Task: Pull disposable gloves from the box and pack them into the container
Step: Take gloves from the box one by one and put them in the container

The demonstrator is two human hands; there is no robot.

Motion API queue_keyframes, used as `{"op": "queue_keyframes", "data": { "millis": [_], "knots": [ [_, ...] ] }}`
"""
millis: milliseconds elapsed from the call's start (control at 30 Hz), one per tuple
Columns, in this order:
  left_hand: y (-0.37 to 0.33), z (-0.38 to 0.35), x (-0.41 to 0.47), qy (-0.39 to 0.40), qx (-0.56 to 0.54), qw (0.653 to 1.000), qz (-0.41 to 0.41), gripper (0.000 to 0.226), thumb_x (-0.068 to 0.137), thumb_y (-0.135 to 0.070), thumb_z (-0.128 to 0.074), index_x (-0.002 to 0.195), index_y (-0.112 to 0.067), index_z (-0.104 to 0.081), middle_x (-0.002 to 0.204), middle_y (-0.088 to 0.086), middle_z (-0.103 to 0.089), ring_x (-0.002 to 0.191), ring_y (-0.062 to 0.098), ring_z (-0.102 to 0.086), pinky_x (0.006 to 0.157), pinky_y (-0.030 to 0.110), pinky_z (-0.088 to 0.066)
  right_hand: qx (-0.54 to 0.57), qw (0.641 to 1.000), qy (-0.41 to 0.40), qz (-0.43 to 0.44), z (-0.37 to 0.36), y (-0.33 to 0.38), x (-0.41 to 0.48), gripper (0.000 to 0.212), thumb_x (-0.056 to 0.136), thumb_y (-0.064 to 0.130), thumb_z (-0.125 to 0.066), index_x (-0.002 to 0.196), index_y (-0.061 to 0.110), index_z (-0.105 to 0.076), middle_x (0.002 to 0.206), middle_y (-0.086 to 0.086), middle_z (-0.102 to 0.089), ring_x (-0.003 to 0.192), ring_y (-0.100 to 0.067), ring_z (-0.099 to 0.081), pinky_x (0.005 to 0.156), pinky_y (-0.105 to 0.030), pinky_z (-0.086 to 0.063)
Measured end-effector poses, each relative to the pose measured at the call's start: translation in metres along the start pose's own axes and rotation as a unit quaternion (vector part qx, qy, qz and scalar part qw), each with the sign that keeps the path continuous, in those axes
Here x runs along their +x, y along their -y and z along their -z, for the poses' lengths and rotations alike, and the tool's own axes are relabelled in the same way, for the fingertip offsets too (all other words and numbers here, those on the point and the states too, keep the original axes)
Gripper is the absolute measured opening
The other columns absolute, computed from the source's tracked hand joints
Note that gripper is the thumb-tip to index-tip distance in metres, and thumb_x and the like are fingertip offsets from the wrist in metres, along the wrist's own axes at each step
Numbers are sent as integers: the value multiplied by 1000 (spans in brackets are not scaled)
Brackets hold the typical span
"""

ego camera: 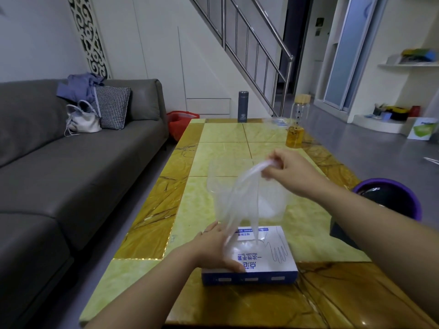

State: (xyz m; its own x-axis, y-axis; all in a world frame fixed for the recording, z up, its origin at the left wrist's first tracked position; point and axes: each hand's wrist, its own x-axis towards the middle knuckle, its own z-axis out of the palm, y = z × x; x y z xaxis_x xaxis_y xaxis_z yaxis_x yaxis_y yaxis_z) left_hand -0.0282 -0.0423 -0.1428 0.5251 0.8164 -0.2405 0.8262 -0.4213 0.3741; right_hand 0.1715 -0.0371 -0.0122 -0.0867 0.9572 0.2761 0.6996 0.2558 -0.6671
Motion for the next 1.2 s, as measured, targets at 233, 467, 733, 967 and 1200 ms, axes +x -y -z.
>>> {"op": "queue_keyframes", "data": {
  "millis": [233, 467, 733, 967, 1200],
  "knots": [
    [-24, 50, -23, -15, -471, 880, -51, 93, 61, -73, -66, 138, -26, -43, 142, -11, -44, 130, 7, -41, 108, 29, -27, 128, 981, 112, -95, 10, 2, -17, 20, 91, 17, -62, 102, 0, -57, 101, -13, -67, 74, -7, -67, 63, -24, -57],
    [-46, 58, -13, -146, -645, 750, 26, 59, 74, -43, -73, 119, -8, -61, 112, 8, -69, 103, 23, -65, 96, 38, -50, 162, 972, 121, -123, -9, 1, -26, 23, 88, 19, -66, 107, 8, -59, 101, -7, -67, 81, -12, -63, 66, -24, -53],
    [-47, 67, -6, -268, -763, 584, 76, 18, 94, -15, -56, 106, -4, -61, 96, 9, -68, 79, 18, -68, 63, 26, -55, 487, 804, 64, -336, -33, -9, -53, 58, 68, 41, -74, 114, 12, -53, 107, -17, -59, 89, -28, -59, 80, -38, -52],
    [-60, 68, -4, -262, -804, 525, 96, 10, 94, -14, -55, 93, -6, -61, 86, 9, -66, 73, 19, -64, 58, 27, -53, 402, 906, -56, -123, -43, 6, -39, 65, 79, 23, -74, 134, 38, -43, 110, -6, -67, 102, -17, -65, 91, -35, -52],
    [-42, 73, -18, -159, -853, 497, -5, 32, 87, -33, -57, 112, -13, -58, 108, 11, -66, 90, 23, -65, 81, 32, -53, 283, 956, 71, -13, -8, 15, -14, 53, 84, -8, -61, 130, 20, -56, 123, 14, -58, 93, -13, -59, 67, -16, -52]
  ]
}}
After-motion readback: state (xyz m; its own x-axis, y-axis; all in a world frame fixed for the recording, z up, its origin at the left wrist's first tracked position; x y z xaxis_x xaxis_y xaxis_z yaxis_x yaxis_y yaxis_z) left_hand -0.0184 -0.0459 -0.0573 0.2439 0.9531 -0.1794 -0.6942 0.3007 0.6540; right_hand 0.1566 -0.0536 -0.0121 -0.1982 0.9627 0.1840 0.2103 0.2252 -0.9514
